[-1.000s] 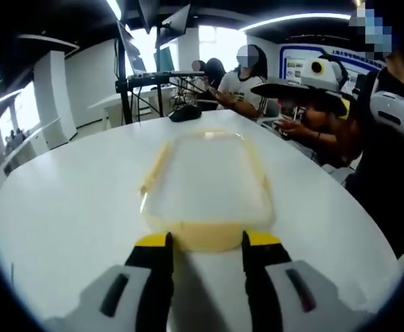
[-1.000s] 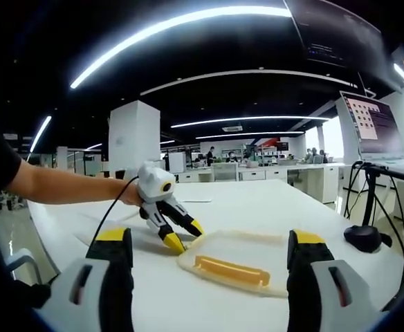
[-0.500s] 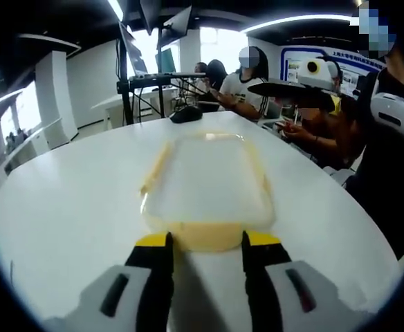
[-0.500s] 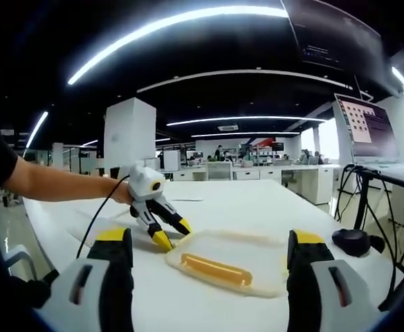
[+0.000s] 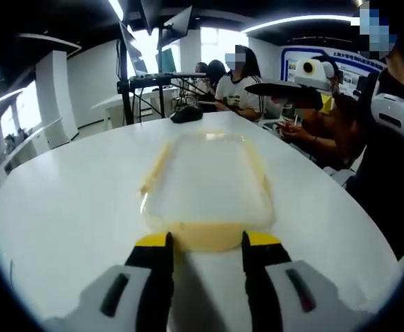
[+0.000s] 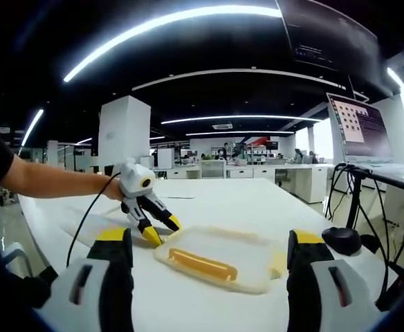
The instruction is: Snap each plastic latch of the storage box into its locked position after aligning the lid with the box until every specified latch is closed and the lid sits flush.
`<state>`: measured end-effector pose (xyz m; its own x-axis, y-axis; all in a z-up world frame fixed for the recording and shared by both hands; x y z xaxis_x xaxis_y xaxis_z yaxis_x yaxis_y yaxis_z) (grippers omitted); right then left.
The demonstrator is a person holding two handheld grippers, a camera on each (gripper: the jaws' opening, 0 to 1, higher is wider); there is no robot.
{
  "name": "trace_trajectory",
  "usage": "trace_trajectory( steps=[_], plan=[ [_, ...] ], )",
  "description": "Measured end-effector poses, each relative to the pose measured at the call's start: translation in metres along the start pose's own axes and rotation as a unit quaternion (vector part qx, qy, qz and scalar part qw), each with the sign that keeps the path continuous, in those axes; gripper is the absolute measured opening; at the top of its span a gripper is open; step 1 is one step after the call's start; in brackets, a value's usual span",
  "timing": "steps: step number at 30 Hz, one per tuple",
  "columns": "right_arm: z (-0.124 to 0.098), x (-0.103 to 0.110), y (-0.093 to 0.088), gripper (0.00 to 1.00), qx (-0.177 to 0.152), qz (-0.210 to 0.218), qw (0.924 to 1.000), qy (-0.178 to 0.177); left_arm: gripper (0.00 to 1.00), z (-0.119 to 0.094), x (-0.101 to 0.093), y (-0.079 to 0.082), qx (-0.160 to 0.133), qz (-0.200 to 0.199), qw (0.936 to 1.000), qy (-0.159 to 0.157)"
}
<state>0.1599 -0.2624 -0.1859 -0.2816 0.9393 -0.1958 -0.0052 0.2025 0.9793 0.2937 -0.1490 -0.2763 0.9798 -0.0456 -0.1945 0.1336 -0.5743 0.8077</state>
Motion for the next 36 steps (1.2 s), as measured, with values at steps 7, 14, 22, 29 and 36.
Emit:
trace_trajectory(
  steps=[7, 14, 22, 29, 36],
  plan=[
    [-0.002, -0.008, -0.008, 0.94, 0.012, -0.007, 0.9999, -0.008, 0.38, 0.000, -0.002, -0.001, -0.001, 0.000, 1.0000, 0.000],
    [-0.005, -0.023, -0.018, 0.94, 0.026, -0.014, 0.9994, -0.018, 0.38, -0.001, -0.003, -0.001, -0.001, -0.001, 1.0000, 0.000],
    [-0.002, -0.034, -0.027, 0.94, 0.043, -0.034, 0.9984, -0.013, 0.38, 0.001, -0.007, -0.001, -0.001, -0.001, 1.0000, 0.000],
    [0.002, -0.040, -0.034, 0.94, 0.056, -0.047, 0.9973, -0.011, 0.38, 0.001, -0.010, -0.002, -0.001, -0.001, 1.0000, -0.001],
    [0.009, -0.042, -0.044, 0.93, 0.073, -0.062, 0.9954, 0.011, 0.38, 0.001, -0.012, -0.003, -0.001, -0.001, 1.0000, 0.000]
  ],
)
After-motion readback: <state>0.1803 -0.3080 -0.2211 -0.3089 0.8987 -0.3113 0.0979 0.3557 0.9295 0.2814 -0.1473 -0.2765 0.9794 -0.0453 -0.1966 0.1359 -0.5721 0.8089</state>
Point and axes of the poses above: the point that each gripper's makers call its tool centre point, and the gripper's own axes: z roughly forward along the fingers, x roughly to its left, y roughly out of its top, the point moved 1 cm from there along -z, roughly backward along the fingers, and after that the axes turned 13 degrees about -z, right-handed, at the moved point
